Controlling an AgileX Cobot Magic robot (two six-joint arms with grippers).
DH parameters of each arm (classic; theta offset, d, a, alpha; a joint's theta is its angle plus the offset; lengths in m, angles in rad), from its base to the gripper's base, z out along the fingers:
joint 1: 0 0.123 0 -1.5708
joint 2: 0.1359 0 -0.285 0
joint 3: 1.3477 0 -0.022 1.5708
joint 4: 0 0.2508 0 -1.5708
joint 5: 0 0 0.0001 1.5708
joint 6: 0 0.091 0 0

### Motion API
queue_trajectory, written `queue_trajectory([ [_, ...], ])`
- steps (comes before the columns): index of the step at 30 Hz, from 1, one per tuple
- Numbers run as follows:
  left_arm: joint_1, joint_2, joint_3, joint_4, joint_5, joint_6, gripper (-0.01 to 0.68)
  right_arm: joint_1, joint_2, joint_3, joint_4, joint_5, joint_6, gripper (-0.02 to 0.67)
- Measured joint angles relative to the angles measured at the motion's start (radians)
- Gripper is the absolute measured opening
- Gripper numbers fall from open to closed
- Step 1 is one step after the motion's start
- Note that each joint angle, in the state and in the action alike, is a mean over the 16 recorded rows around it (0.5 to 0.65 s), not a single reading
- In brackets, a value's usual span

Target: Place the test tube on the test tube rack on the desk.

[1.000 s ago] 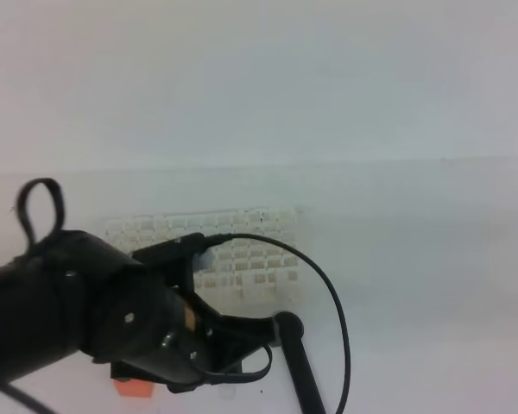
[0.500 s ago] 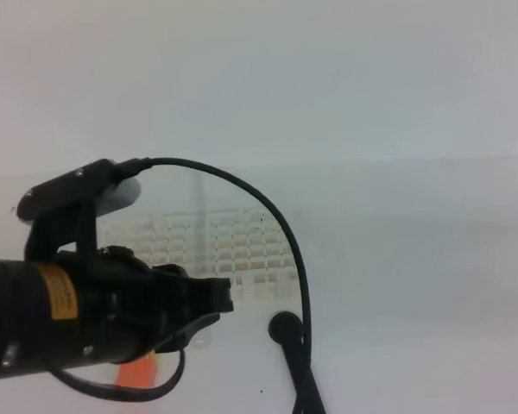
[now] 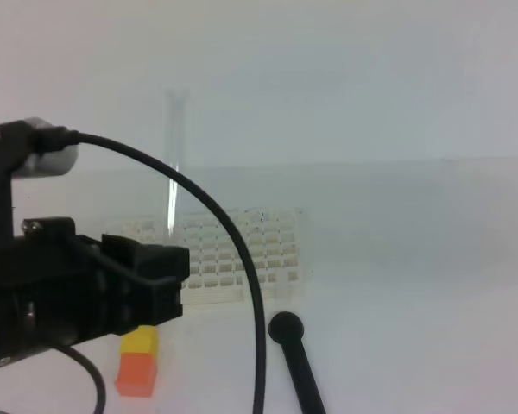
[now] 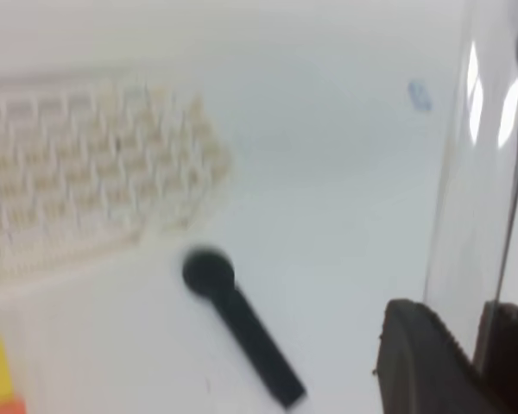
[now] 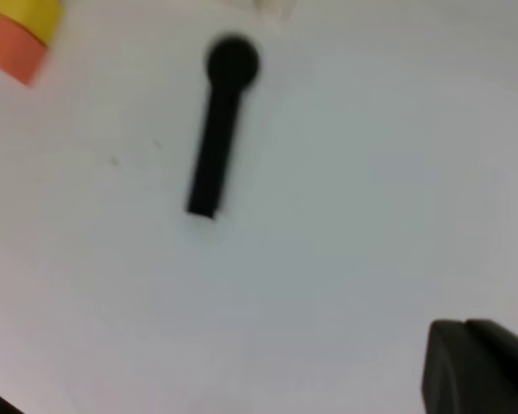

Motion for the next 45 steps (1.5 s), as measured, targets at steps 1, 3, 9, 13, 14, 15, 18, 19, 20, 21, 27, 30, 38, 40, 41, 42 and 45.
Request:
queue_trajectory([
  [1, 0.000, -0.011, 0.012, 0.006, -0.028, 0.011, 0.007, 0.000, -0.011, -0.010, 0.038, -0.006, -0.027, 0.008],
  [3, 0.000, -0.034, 0.043, 0.018, -0.098, 0.034, 0.007, 0.000, -0.034, -0.029, 0.122, -0.019, -0.087, 0.008],
  [9, 0.000, -0.097, 0.203, 0.041, -0.402, 0.090, 0.007, 0.000, -0.103, -0.063, 0.392, -0.041, -0.295, 0.006],
  [13, 0.000, -0.119, 0.346, 0.042, -0.669, 0.122, 0.000, 0.000, -0.135, -0.068, 0.543, -0.030, -0.416, 0.005],
  [14, 0.000, -0.121, 0.382, 0.042, -0.737, 0.132, 0.000, 0.000, -0.140, -0.068, 0.571, -0.025, -0.439, 0.005],
  [15, 0.000, -0.121, 0.416, 0.041, -0.803, 0.141, 0.000, 0.000, -0.144, -0.068, 0.594, -0.020, -0.457, 0.004],
  [18, 0.000, -0.110, 0.506, 0.040, -0.979, 0.162, 0.000, 0.000, -0.149, -0.067, 0.645, -0.008, -0.497, 0.004],
  [19, 0.000, -0.103, 0.531, 0.040, -1.033, 0.167, 0.000, 0.000, -0.148, -0.066, 0.659, -0.004, -0.508, 0.004],
  [20, 0.000, -0.096, 0.553, 0.040, -1.082, 0.171, 0.000, 0.000, -0.144, -0.065, 0.672, -0.001, -0.518, 0.004],
  [21, 0.000, -0.087, 0.572, 0.040, -1.127, 0.175, 0.000, 0.000, -0.139, -0.064, 0.685, 0.002, -0.530, 0.004],
  [27, 0.000, -0.019, 0.631, 0.056, -1.321, 0.201, 0.006, 0.011, -0.071, -0.057, 0.785, 0.002, -0.652, 0.047],
  [30, 0.000, 0.016, 0.636, 0.080, -1.366, 0.211, 0.006, 0.037, -0.023, -0.053, 0.857, -0.023, -0.757, 0.109],
  [38, 0.000, 0.092, 0.636, 0.144, -1.458, 0.231, -0.001, 0.184, 0.125, -0.050, 1.094, -0.171, -1.125, 0.314],
  [40, 0.000, 0.103, 0.636, 0.156, -1.472, 0.236, -0.001, 0.227, 0.160, -0.051, 1.150, -0.213, -1.211, 0.359],
  [41, 0.000, 0.108, 0.636, 0.160, -1.477, 0.238, 0.006, 0.248, 0.178, -0.052, 1.175, -0.233, -1.249, 0.378],
  [42, 0.000, 0.113, 0.636, 0.163, -1.483, 0.242, 0.006, 0.267, 0.196, -0.054, 1.197, -0.251, -1.283, 0.393],
  [45, 0.000, 0.122, 0.636, 0.162, -1.499, 0.251, 0.006, 0.315, 0.251, -0.064, 1.252, -0.294, -1.362, 0.420],
])
